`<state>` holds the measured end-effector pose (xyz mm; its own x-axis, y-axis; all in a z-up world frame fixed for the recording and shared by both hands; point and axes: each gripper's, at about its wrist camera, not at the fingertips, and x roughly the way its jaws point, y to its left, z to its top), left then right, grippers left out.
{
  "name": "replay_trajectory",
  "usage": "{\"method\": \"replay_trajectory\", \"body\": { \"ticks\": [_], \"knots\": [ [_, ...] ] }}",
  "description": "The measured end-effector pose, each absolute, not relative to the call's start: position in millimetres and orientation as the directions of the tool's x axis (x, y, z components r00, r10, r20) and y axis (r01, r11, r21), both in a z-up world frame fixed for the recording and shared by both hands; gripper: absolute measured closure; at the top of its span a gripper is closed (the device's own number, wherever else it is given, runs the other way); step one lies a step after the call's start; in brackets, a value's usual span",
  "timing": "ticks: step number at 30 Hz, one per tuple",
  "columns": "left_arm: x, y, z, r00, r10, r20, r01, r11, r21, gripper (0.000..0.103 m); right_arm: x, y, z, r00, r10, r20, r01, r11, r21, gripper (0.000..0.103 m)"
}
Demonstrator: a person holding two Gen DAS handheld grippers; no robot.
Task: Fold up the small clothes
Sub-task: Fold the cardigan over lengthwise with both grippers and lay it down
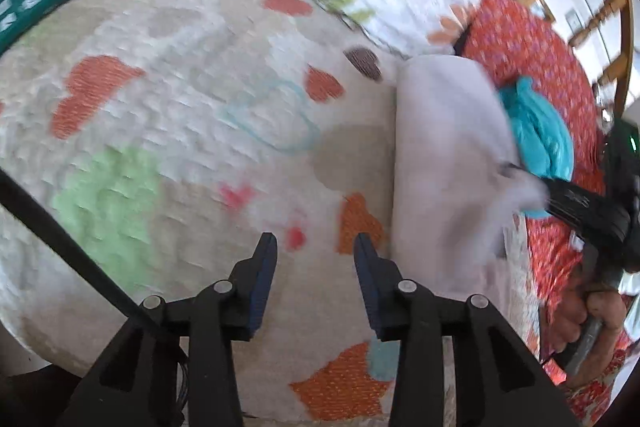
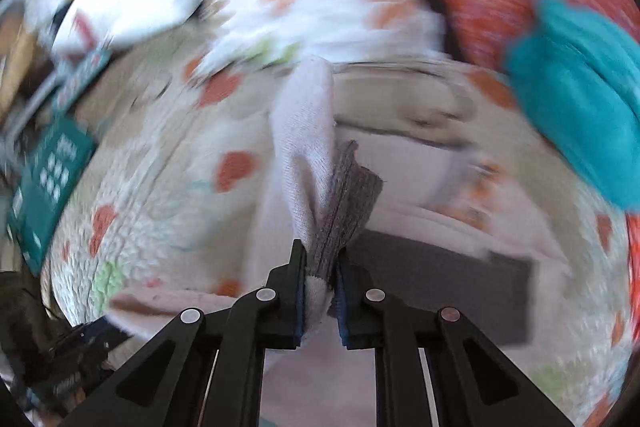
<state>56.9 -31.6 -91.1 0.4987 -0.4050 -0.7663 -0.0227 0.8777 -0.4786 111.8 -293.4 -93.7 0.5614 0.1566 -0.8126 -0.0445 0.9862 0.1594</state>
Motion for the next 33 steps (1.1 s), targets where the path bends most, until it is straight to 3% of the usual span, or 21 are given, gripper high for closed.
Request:
{"method": "replay_trajectory", "body": {
  "ticks": [5, 9, 11, 15, 17, 19, 24, 26, 28, 33],
  "knots": [
    [62, -98, -99, 0.441, -0.451, -0.776, 0.087, 0.882, -0.463, 0.065, 70, -413, -129, 0.561, 0.074, -0.825, 0.159, 0.968, 0.195, 0.088],
    [62, -152, -105, 0.407, -0.458, -0.79, 0.189, 0.889, -0.418, 0.063, 44, -475, -167, 0.546, 0.044, -0.837, 0.317, 0.914, 0.255, 0.07],
    [60, -168, -108, 0.404, -0.443, -0.8, 0.222, 0.896, -0.384, 0.062, 37, -496, -169, 0.544, 0.085, -0.835, 0.373, 0.867, 0.331, 0.067],
    [61, -183, -108, 0.443, -0.4, -0.802, 0.248, 0.915, -0.319, 0.062, 23, -492, -128, 0.671, 0.058, -0.739, 0.3, 0.89, 0.343, 0.065],
    [65, -183, -109, 0.452, -0.396, -0.799, 0.237, 0.917, -0.321, 0.06, 20, -481, -119, 0.691, 0.111, -0.714, 0.231, 0.903, 0.363, 0.062],
    [69, -181, -110, 0.448, -0.399, -0.8, 0.216, 0.917, -0.336, 0.055, 21, -468, -121, 0.675, 0.149, -0.723, 0.19, 0.911, 0.366, 0.05],
    [75, -189, -118, 0.409, -0.436, -0.801, 0.223, 0.9, -0.376, 0.052, 31, -451, -142, 0.611, 0.138, -0.779, 0.171, 0.938, 0.301, 0.048],
    [73, -196, -119, 0.407, -0.437, -0.802, 0.252, 0.898, -0.361, 0.057, 35, -453, -150, 0.6, 0.139, -0.787, 0.184, 0.934, 0.305, 0.048],
    [71, -201, -119, 0.388, -0.451, -0.804, 0.287, 0.888, -0.36, 0.079, 47, -461, -151, 0.612, 0.14, -0.778, 0.207, 0.921, 0.329, 0.048],
    [64, -202, -118, 0.399, -0.434, -0.808, 0.331, 0.89, -0.314, 0.081, 94, -484, -157, 0.621, 0.159, -0.768, 0.284, 0.867, 0.41, 0.048]
  ]
}}
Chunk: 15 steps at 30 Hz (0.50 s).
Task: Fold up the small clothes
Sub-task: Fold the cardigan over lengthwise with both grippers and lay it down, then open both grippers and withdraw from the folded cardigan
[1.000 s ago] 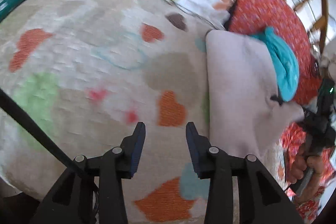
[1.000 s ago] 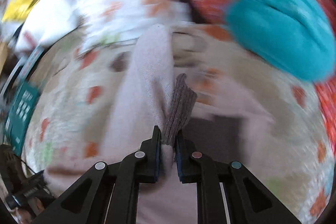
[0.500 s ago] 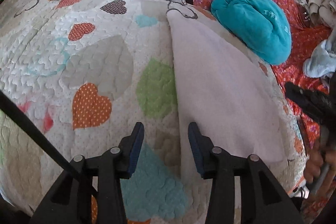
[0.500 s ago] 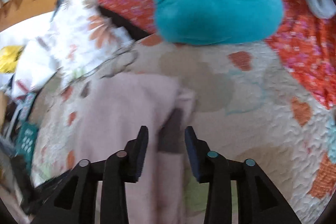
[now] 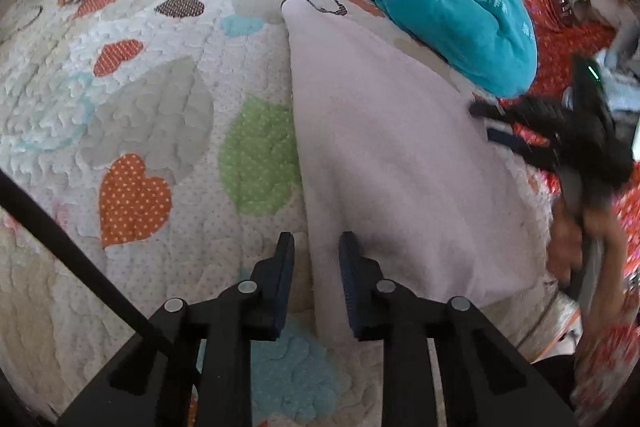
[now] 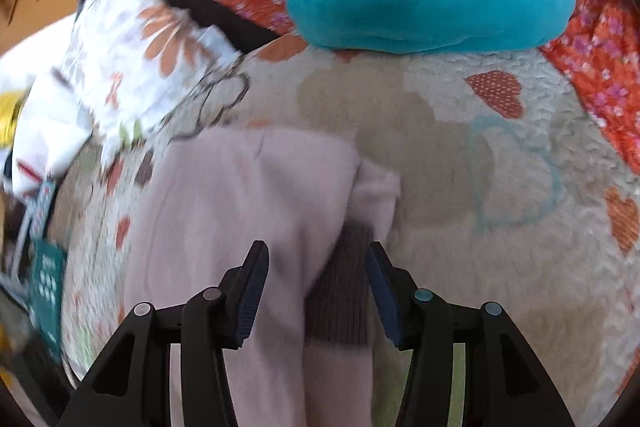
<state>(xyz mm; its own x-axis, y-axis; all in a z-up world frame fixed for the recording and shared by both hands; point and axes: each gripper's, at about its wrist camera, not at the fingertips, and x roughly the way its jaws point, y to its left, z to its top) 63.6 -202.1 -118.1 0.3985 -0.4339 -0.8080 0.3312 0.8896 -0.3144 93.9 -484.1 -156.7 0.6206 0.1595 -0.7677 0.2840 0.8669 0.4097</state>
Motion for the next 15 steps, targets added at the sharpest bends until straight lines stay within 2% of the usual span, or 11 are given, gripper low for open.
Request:
{"method": "replay_trajectory", "body": {
  "ticks": [2, 4, 6, 10, 15],
  "knots": [
    [62, -203, -119, 0.407, -0.421, -0.81, 0.339, 0.894, -0.294, 0.081, 113, -493, -164, 0.606, 0.187, -0.773, 0.309, 0.84, 0.445, 0.05],
    [62, -204, -119, 0.41, -0.417, -0.811, 0.348, 0.894, -0.284, 0.081, 136, -499, -176, 0.571, 0.243, -0.784, 0.324, 0.811, 0.488, 0.091],
    [61, -205, -119, 0.412, -0.411, -0.813, 0.361, 0.893, -0.268, 0.081, 146, -500, -169, 0.577, 0.219, -0.787, 0.327, 0.821, 0.468, 0.096],
    [55, -212, -120, 0.43, -0.386, -0.816, 0.406, 0.89, -0.207, 0.081, 154, -506, -140, 0.638, 0.098, -0.764, 0.331, 0.861, 0.387, 0.097],
    [50, -219, -120, 0.44, -0.366, -0.82, 0.437, 0.885, -0.16, 0.081, 170, -496, -154, 0.541, -0.129, -0.831, 0.405, 0.906, 0.123, 0.096]
  ]
}}
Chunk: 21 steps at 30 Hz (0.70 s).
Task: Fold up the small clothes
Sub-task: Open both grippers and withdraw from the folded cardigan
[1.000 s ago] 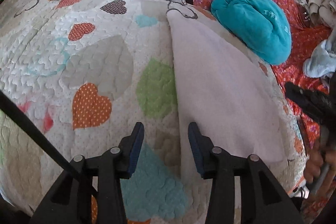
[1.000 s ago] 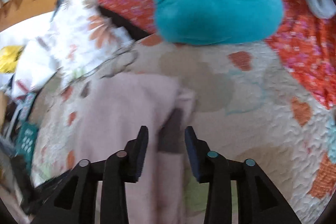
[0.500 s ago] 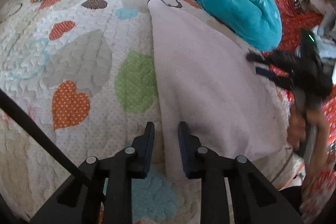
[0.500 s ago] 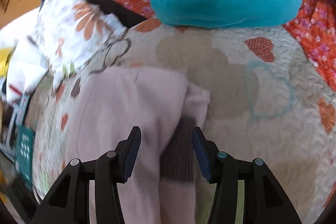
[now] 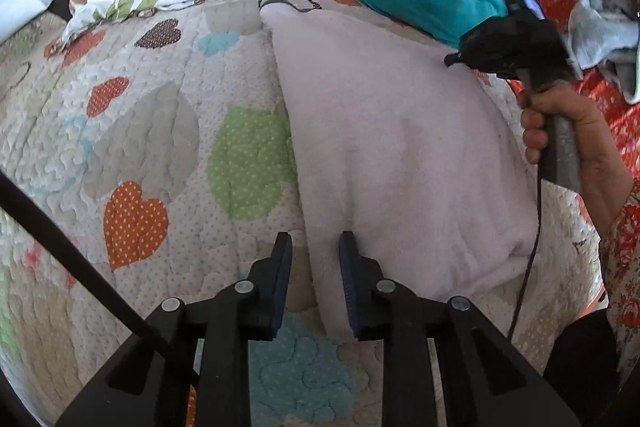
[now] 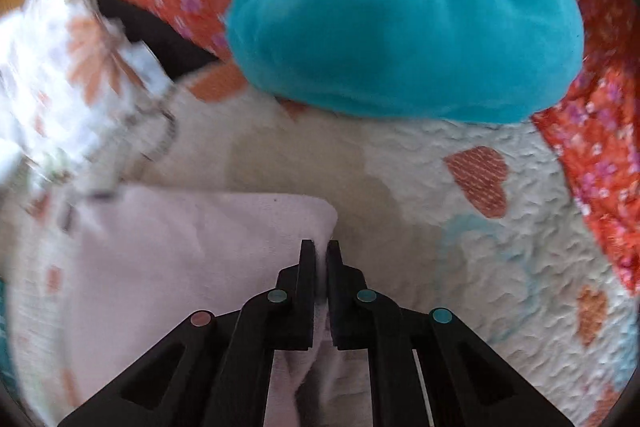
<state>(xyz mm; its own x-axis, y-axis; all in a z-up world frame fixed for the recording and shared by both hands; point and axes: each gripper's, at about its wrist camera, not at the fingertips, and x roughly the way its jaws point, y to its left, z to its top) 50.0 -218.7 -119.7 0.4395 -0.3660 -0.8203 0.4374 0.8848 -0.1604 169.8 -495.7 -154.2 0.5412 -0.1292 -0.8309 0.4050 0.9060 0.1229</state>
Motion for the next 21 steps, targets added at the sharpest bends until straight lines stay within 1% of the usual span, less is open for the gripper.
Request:
{"method": "replay_trajectory", "body": {
  "ticks": [2, 3, 4, 5, 6, 7, 9, 11, 13, 14, 15, 18, 20, 21],
  "knots": [
    [50, -218, -119, 0.436, -0.362, -0.824, 0.433, 0.887, -0.16, 0.08, 171, -491, -161, 0.506, -0.178, -0.844, 0.417, 0.907, 0.059, 0.095],
    [51, -216, -119, 0.434, -0.358, -0.827, 0.427, 0.89, -0.161, 0.078, 170, -491, -159, 0.509, -0.182, -0.842, 0.419, 0.906, 0.058, 0.094],
    [51, -216, -119, 0.433, -0.356, -0.828, 0.424, 0.891, -0.162, 0.077, 167, -491, -156, 0.521, -0.175, -0.836, 0.418, 0.906, 0.071, 0.091],
    [52, -213, -118, 0.427, -0.359, -0.83, 0.421, 0.891, -0.168, 0.077, 161, -491, -149, 0.538, -0.169, -0.826, 0.418, 0.904, 0.087, 0.09],
    [52, -211, -117, 0.423, -0.364, -0.83, 0.419, 0.891, -0.177, 0.077, 156, -490, -145, 0.549, -0.164, -0.82, 0.415, 0.905, 0.097, 0.084],
    [52, -206, -115, 0.413, -0.382, -0.826, 0.411, 0.888, -0.205, 0.077, 148, -488, -139, 0.565, -0.152, -0.811, 0.406, 0.907, 0.113, 0.073],
    [56, -192, -110, 0.397, -0.426, -0.813, 0.379, 0.883, -0.278, 0.077, 132, -483, -133, 0.587, -0.12, -0.801, 0.38, 0.914, 0.141, 0.063],
    [59, -180, -106, 0.391, -0.459, -0.798, 0.339, 0.878, -0.339, 0.077, 114, -475, -129, 0.594, -0.083, -0.8, 0.349, 0.923, 0.163, 0.063],
    [60, -173, -103, 0.395, -0.477, -0.785, 0.313, 0.873, -0.373, 0.075, 92, -467, -126, 0.596, -0.043, -0.802, 0.317, 0.93, 0.185, 0.063],
    [60, -173, -102, 0.4, -0.48, -0.781, 0.308, 0.873, -0.379, 0.074, 78, -462, -125, 0.598, -0.022, -0.801, 0.296, 0.935, 0.195, 0.063],
    [59, -173, -100, 0.407, -0.483, -0.775, 0.312, 0.871, -0.379, 0.072, 69, -458, -124, 0.602, -0.011, -0.799, 0.28, 0.939, 0.198, 0.063],
    [52, -186, -99, 0.41, -0.484, -0.773, 0.36, 0.865, -0.351, 0.061, 34, -444, -128, 0.609, 0.038, -0.792, 0.206, 0.957, 0.205, 0.062],
    [49, -199, -102, 0.392, -0.47, -0.791, 0.401, 0.861, -0.312, 0.06, 21, -433, -145, 0.572, 0.134, -0.809, 0.133, 0.958, 0.253, 0.063],
    [47, -208, -109, 0.379, -0.435, -0.817, 0.416, 0.869, -0.269, 0.06, 14, -429, -154, 0.543, 0.156, -0.825, 0.12, 0.958, 0.26, 0.068]
  ]
}}
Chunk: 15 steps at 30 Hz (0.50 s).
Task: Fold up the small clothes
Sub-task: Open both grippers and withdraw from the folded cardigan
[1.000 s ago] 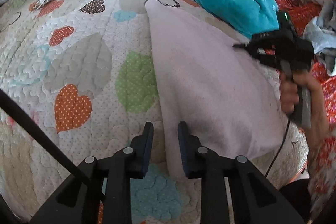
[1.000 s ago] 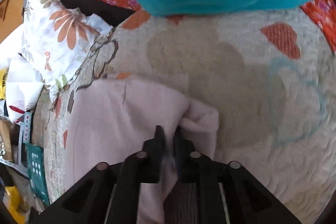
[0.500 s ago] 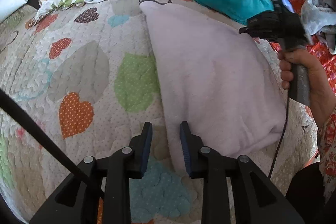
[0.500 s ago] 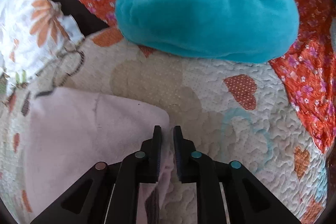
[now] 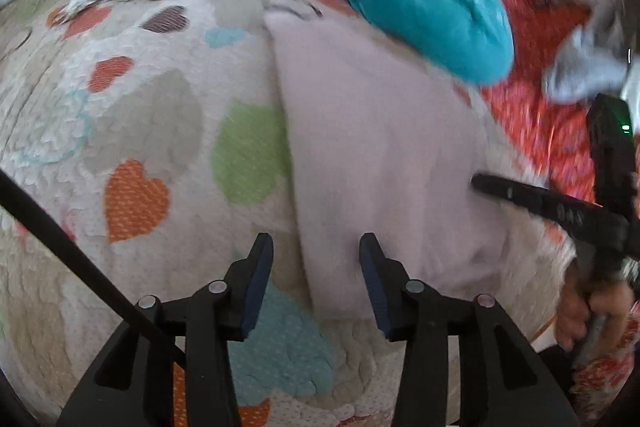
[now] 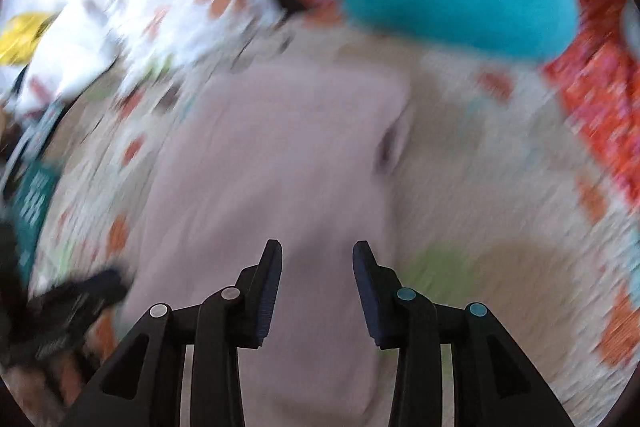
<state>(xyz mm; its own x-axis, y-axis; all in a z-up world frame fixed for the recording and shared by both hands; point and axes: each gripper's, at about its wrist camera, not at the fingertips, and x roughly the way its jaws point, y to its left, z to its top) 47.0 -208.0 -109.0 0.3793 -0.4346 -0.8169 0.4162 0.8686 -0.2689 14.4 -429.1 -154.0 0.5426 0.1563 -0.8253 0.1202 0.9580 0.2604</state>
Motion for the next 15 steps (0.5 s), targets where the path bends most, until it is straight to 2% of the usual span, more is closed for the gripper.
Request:
{"method": "replay_trajectory", "body": {
  "ticks": [1, 3, 9, 10, 12, 14, 15],
  "knots": [
    [45, -213, -115, 0.367, -0.402, -0.839, 0.421, 0.876, -0.236, 0.063, 8, -426, -164, 0.51, 0.147, -0.848, 0.123, 0.963, 0.241, 0.074],
    [41, -213, -122, 0.352, -0.39, -0.851, 0.42, 0.878, -0.229, 0.064, -10, -423, -182, 0.478, 0.109, -0.871, 0.124, 0.974, 0.19, 0.076],
    [38, -198, -119, 0.347, -0.383, -0.856, 0.396, 0.887, -0.236, 0.064, -49, -434, -182, 0.476, 0.138, -0.869, 0.176, 0.953, 0.248, 0.08],
    [38, -197, -119, 0.347, -0.384, -0.856, 0.393, 0.888, -0.239, 0.064, -52, -435, -180, 0.472, 0.117, -0.874, 0.188, 0.955, 0.23, 0.078],
    [36, -194, -115, 0.349, -0.395, -0.85, 0.391, 0.885, -0.251, 0.065, -56, -441, -171, 0.485, -0.011, -0.875, 0.248, 0.961, 0.125, 0.074],
    [34, -191, -110, 0.354, -0.412, -0.84, 0.4, 0.878, -0.262, 0.065, -62, -450, -160, 0.531, -0.021, -0.847, 0.272, 0.951, 0.147, 0.074],
    [32, -189, -106, 0.363, -0.424, -0.83, 0.408, 0.873, -0.268, 0.065, -63, -457, -156, 0.554, 0.003, -0.832, 0.283, 0.94, 0.191, 0.07]
  ]
}}
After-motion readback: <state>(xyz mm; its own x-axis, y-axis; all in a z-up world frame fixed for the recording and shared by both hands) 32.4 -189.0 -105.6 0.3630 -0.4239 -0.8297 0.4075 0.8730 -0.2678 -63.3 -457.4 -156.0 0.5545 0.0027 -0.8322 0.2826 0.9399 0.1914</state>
